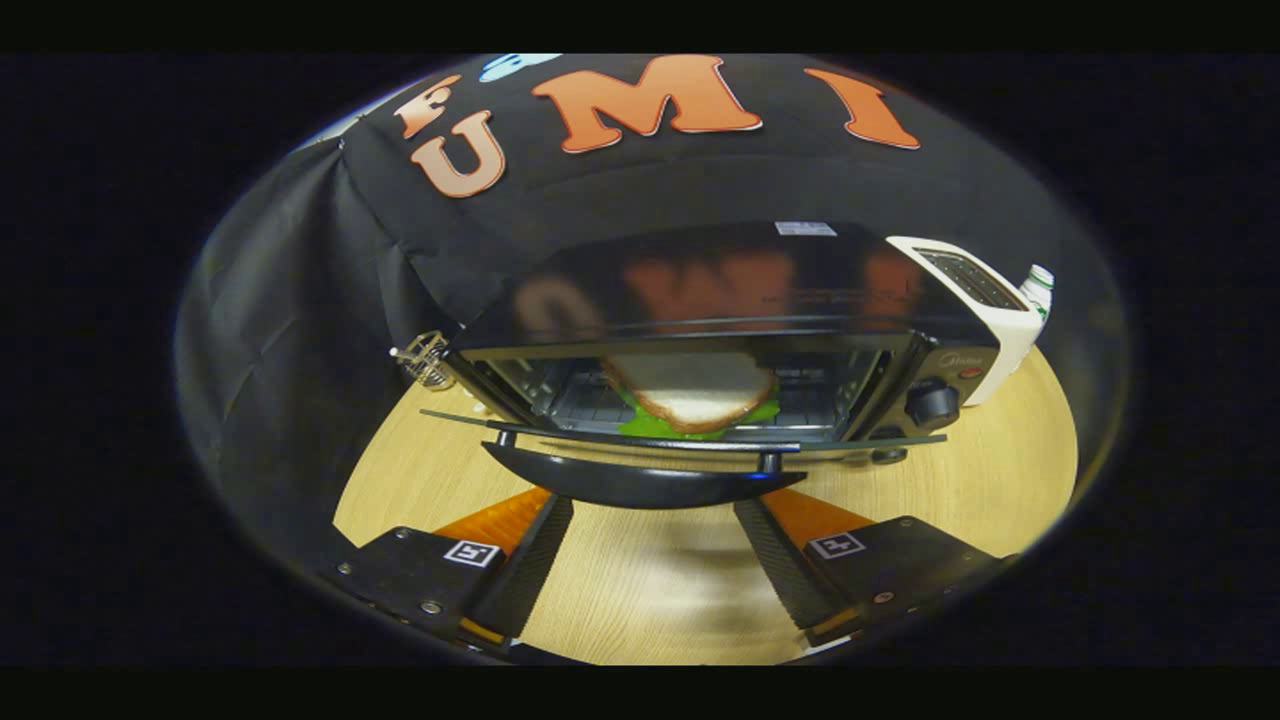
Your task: Open the toaster oven, put the food inside, and close the toaster oven door.
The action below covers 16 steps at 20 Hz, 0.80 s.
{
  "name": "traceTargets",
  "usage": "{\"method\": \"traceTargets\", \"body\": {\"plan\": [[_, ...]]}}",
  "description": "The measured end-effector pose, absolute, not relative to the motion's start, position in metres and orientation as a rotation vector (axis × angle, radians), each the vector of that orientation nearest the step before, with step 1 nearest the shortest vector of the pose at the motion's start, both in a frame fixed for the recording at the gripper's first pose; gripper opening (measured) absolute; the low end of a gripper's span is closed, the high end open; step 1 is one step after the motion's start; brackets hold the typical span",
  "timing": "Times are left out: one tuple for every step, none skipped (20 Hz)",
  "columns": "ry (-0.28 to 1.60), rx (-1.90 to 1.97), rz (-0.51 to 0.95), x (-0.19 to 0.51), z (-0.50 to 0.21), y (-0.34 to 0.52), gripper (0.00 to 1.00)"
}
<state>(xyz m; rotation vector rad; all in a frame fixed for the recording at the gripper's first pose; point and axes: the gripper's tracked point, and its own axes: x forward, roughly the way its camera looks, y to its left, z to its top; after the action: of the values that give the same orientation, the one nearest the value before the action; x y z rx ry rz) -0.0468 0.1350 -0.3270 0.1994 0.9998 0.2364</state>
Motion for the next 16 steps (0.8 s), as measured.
{"method": "traceTargets", "body": {"plan": [[0.991, 0.205, 0.227, -0.040, -0.324, 0.133, 0.96], [0.981, 0.211, 0.219, -0.033, -0.320, 0.130, 0.96], [0.966, 0.214, 0.206, -0.025, -0.318, 0.127, 0.96], [0.951, 0.215, 0.192, -0.018, -0.315, 0.124, 0.96], [0.957, 0.213, 0.189, -0.015, -0.314, 0.123, 0.96], [0.977, 0.190, 0.194, -0.019, -0.314, 0.121, 0.96], [0.953, 0.169, 0.193, -0.018, -0.308, 0.121, 0.97], [0.933, 0.161, 0.205, -0.020, -0.300, 0.121, 0.96], [0.918, 0.161, 0.217, -0.025, -0.290, 0.122, 0.96], [0.899, 0.161, 0.229, -0.028, -0.279, 0.122, 0.96], [0.870, 0.155, 0.237, -0.030, -0.264, 0.120, 0.96], [0.829, 0.142, 0.239, -0.028, -0.248, 0.117, 0.96], [0.786, 0.124, 0.242, -0.025, -0.231, 0.111, 0.96], [0.737, 0.104, 0.239, -0.022, -0.212, 0.106, 0.97], [0.686, 0.086, 0.234, -0.017, -0.193, 0.099, 0.97], [0.634, 0.076, 0.226, -0.013, -0.175, 0.094, 0.97]]}}
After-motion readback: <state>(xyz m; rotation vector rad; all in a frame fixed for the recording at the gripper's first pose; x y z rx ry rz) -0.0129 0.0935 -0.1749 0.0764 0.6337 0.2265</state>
